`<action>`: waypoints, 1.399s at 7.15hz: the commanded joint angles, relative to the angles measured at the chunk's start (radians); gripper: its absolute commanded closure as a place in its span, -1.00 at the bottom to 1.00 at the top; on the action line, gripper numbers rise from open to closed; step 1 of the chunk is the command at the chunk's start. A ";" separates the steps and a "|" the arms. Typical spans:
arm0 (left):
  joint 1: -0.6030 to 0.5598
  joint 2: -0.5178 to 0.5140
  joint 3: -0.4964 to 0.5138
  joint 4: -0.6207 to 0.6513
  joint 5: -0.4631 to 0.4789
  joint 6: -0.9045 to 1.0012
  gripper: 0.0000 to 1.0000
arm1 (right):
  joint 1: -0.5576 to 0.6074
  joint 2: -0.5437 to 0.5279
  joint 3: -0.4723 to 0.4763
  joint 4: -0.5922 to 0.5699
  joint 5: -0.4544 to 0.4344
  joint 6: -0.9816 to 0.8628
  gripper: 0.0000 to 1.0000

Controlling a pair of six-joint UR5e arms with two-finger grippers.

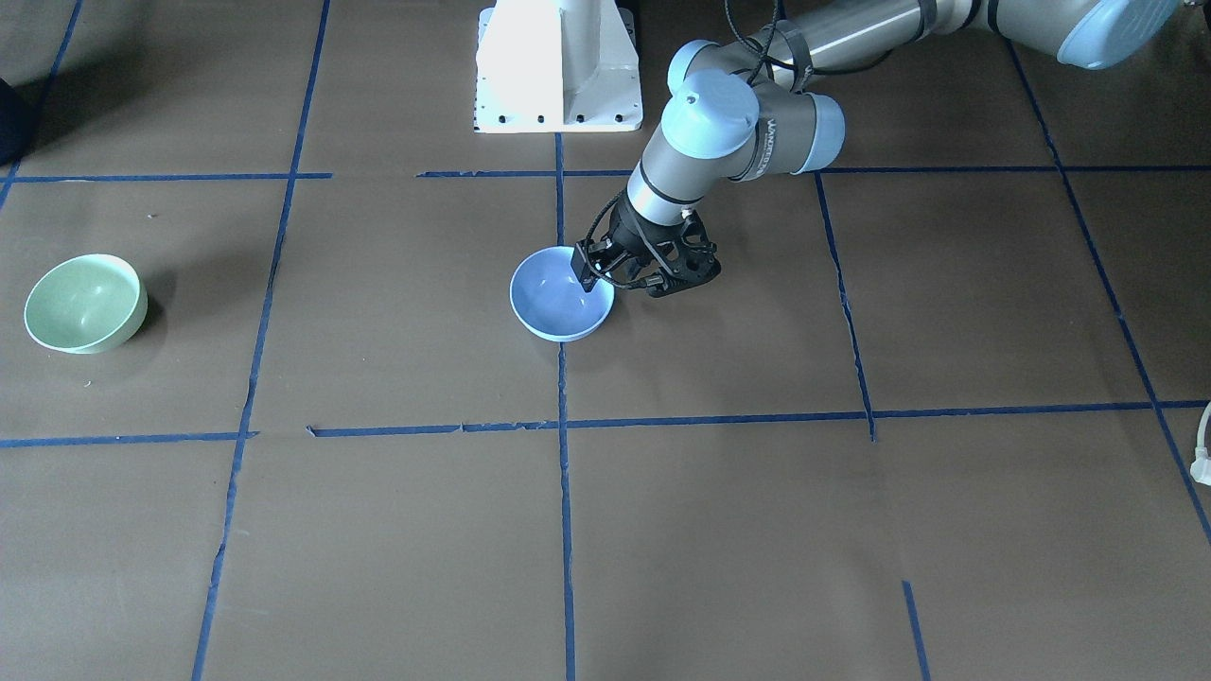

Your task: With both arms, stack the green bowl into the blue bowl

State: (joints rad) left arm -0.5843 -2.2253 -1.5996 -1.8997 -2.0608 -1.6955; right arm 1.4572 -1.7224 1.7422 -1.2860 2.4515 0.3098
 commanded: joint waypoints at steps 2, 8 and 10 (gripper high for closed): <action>-0.156 0.060 -0.191 0.210 -0.161 0.110 -1.00 | -0.124 -0.002 -0.019 0.125 -0.051 0.159 -1.00; -0.265 0.180 -0.468 0.521 -0.162 0.381 -1.00 | -0.362 0.007 -0.262 0.665 -0.154 0.598 -0.74; -0.272 0.180 -0.470 0.521 -0.160 0.381 -1.00 | -0.360 0.001 -0.256 0.666 -0.143 0.634 0.95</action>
State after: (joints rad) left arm -0.8520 -2.0462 -2.0674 -1.3799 -2.2224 -1.3166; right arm 1.0983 -1.7170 1.4838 -0.6230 2.3024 0.9287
